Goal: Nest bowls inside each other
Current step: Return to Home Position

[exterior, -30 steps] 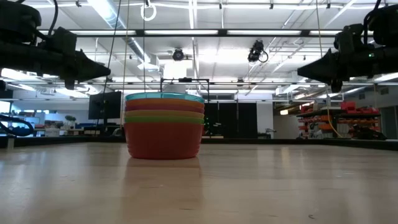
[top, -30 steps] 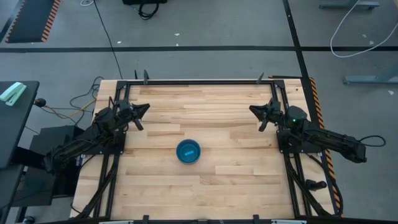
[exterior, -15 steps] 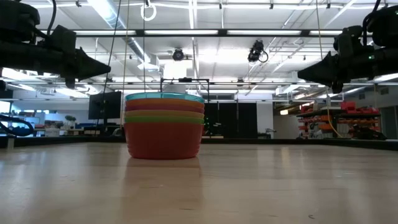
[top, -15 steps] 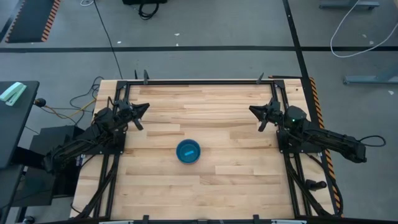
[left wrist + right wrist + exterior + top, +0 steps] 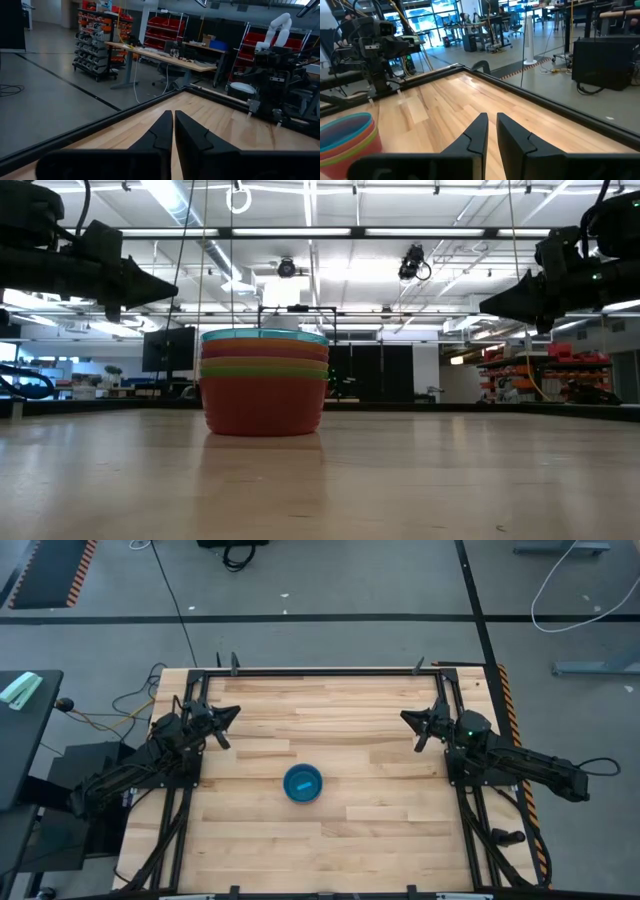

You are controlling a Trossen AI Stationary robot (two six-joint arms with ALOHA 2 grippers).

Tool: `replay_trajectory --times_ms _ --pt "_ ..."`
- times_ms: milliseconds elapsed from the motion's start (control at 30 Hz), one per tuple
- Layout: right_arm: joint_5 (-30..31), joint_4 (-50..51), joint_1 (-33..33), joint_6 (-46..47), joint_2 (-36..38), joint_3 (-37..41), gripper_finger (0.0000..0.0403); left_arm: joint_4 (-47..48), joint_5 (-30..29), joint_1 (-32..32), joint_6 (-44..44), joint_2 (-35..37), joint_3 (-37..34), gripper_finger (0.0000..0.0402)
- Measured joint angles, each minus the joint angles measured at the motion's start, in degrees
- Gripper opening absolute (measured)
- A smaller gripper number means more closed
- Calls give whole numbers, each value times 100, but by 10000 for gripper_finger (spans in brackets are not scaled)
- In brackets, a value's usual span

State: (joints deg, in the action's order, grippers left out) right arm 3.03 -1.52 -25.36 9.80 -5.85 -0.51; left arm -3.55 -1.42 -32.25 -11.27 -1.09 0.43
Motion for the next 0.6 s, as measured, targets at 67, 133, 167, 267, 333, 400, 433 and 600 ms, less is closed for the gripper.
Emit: replay_trajectory --times_ms 67,133,167,267,333,400,433,600 --pt "-2 4 -2 -45 0 0 48 0 -1 2 -4 0 0 24" --pt "-2 0 -2 -87 0 0 48 -2 -1 2 0 1 0 26" --pt "-2 -5 0 -108 0 0 48 -2 -1 0 -2 1 2 28" --pt "-4 -40 4 -196 0 0 48 -4 -1 2 1 1 2 33" --pt "-42 -5 4 -214 0 0 48 -4 -1 1 -2 -1 2 35" --pt "-218 35 5 -309 0 0 48 -4 -1 2 -2 1 2 36" --pt "-250 30 6 -353 0 0 48 -4 -1 0 2 0 2 35" --pt "-247 30 4 -561 0 2 48 -4 -1 0 0 -1 2 28"
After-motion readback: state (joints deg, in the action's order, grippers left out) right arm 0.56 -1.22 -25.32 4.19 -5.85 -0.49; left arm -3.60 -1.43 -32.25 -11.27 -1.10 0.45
